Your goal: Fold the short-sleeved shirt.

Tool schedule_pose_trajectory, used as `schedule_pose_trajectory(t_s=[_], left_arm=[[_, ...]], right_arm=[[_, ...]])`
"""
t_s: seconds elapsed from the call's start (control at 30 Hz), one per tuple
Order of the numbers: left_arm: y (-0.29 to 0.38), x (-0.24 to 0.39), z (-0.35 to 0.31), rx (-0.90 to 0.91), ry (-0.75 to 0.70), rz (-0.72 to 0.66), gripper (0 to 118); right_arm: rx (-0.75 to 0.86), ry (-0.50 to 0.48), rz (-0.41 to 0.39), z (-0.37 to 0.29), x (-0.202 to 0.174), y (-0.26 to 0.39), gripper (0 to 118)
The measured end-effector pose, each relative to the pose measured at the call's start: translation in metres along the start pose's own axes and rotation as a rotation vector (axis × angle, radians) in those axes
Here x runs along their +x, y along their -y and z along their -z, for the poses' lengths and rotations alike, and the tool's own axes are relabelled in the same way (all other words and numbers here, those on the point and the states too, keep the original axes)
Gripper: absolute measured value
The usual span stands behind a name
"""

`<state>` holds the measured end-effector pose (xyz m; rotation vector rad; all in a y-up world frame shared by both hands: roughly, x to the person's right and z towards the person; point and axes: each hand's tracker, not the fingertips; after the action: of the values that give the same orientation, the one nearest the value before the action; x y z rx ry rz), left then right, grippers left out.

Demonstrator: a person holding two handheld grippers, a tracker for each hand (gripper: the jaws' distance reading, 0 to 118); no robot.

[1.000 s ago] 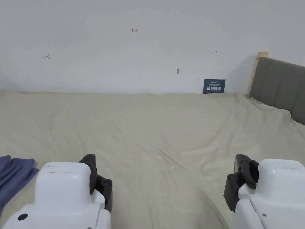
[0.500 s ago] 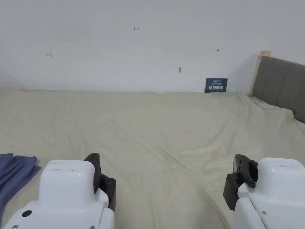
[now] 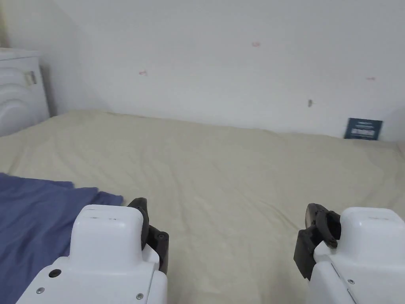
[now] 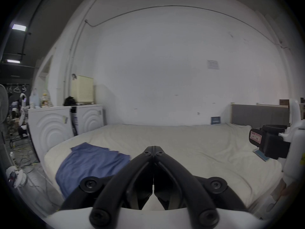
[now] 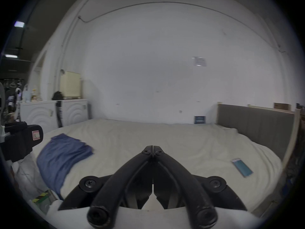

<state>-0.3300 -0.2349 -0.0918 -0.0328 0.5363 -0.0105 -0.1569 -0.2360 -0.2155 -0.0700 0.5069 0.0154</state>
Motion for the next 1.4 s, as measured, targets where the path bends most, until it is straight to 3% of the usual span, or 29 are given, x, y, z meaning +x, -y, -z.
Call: schedule_pose_trajectory(t_s=[0.1, 0.23, 0.4, 0.73, 1.0, 1.2, 1.33, 1.37, 1.4], left_arm=[[-0.003, -0.032, -0.010, -0.006, -0.123, 0.002, 0], [-0.010, -0.078, -0.021, -0.006, -0.281, -0.015, 0], [-0.013, -0.120, -0.029, -0.014, -0.389, -0.103, 0], [0.021, -0.148, 0.013, -0.145, -0.416, -0.107, 0], [0.074, -0.191, 0.099, -0.337, -0.382, -0.177, 0], [0.104, -0.216, 0.175, -0.453, -0.331, -0.122, 0], [0.123, -0.239, 0.227, -0.593, -0.318, -0.206, 0], [0.127, -0.244, 0.236, -0.612, -0.314, -0.221, 8], [0.130, -0.247, 0.242, -0.621, -0.341, -0.214, 32]], right_arm=[[-0.022, -0.152, 0.025, 0.013, -0.033, -0.001, 0], [-0.031, -0.296, -0.033, 0.018, -0.082, 0.001, 0], [-0.065, -0.424, -0.057, 0.020, -0.118, 0.006, 0], [-0.161, -0.467, -0.076, 0.059, -0.146, 0.020, 0], [-0.258, -0.474, -0.119, 0.109, -0.174, 0.040, 0], [-0.329, -0.476, -0.150, 0.152, -0.195, 0.058, 0], [-0.363, -0.473, -0.154, 0.168, -0.200, 0.065, 0], [-0.370, -0.467, -0.160, 0.171, -0.201, 0.067, 0], [-0.378, -0.465, -0.165, 0.175, -0.201, 0.069, 0]])
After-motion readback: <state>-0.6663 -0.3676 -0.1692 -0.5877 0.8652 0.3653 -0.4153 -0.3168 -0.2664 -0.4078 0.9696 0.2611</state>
